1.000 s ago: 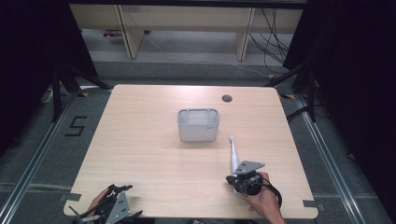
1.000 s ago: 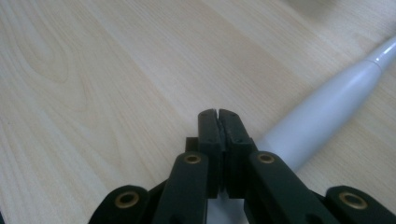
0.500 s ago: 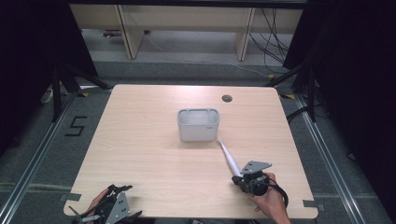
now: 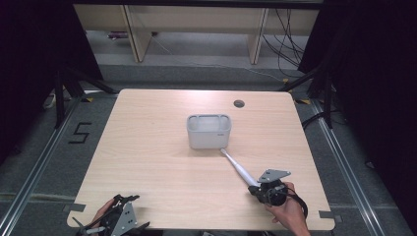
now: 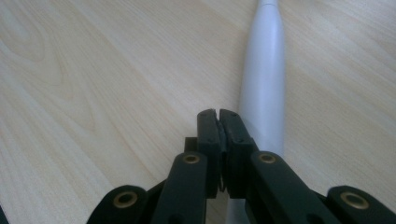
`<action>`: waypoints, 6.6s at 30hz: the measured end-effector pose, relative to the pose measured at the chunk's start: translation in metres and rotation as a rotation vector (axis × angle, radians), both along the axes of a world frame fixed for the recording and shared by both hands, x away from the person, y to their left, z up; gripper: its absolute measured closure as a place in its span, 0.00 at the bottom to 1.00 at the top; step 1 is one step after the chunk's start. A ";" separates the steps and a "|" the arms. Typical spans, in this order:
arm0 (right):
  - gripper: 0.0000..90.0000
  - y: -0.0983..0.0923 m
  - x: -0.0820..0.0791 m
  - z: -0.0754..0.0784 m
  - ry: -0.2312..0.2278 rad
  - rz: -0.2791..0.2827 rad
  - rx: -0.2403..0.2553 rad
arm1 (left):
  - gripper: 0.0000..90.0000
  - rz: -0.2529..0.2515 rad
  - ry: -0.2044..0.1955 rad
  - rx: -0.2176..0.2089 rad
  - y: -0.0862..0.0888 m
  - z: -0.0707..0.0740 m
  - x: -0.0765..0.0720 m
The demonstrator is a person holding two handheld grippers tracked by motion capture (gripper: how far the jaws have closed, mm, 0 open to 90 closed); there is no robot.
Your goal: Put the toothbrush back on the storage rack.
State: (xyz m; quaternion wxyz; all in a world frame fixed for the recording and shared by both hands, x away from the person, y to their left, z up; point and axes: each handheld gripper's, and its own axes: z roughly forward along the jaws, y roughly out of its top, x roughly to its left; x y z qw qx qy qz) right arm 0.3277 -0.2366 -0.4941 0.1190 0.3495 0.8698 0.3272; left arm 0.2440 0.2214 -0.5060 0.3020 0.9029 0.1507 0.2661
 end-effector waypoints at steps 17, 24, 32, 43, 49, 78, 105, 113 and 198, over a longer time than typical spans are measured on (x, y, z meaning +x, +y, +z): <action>0.97 -0.011 0.001 0.001 0.020 -0.034 -0.034 | 0.17 -0.001 -0.002 0.004 0.000 0.000 0.000; 0.97 -0.013 0.003 0.000 0.015 -0.046 -0.039 | 0.17 0.007 -0.010 -0.001 0.000 0.000 0.000; 0.97 -0.017 0.004 0.004 0.042 -0.062 -0.054 | 0.17 0.009 -0.013 -0.003 0.000 0.000 0.000; 0.65 -0.007 0.006 0.029 -0.026 -0.008 -0.075 | 0.17 0.000 0.012 -0.007 0.001 -0.001 0.000; 0.51 0.010 0.022 0.038 -0.002 0.065 -0.252 | 0.17 0.002 0.011 -0.006 0.001 0.000 0.000; 0.62 0.054 0.077 0.028 0.204 0.193 -0.441 | 0.17 -0.003 0.019 0.003 0.001 0.000 0.000; 0.73 0.071 0.101 0.020 0.359 0.206 -0.536 | 0.17 -0.008 0.020 0.010 0.001 0.000 0.000; 0.74 0.074 0.103 0.021 0.374 0.213 -0.550 | 0.17 -0.008 0.020 0.009 0.001 0.000 0.000; 0.74 0.096 0.121 0.136 -0.262 0.047 0.365 | 0.17 0.010 -0.004 -0.004 0.001 -0.001 0.000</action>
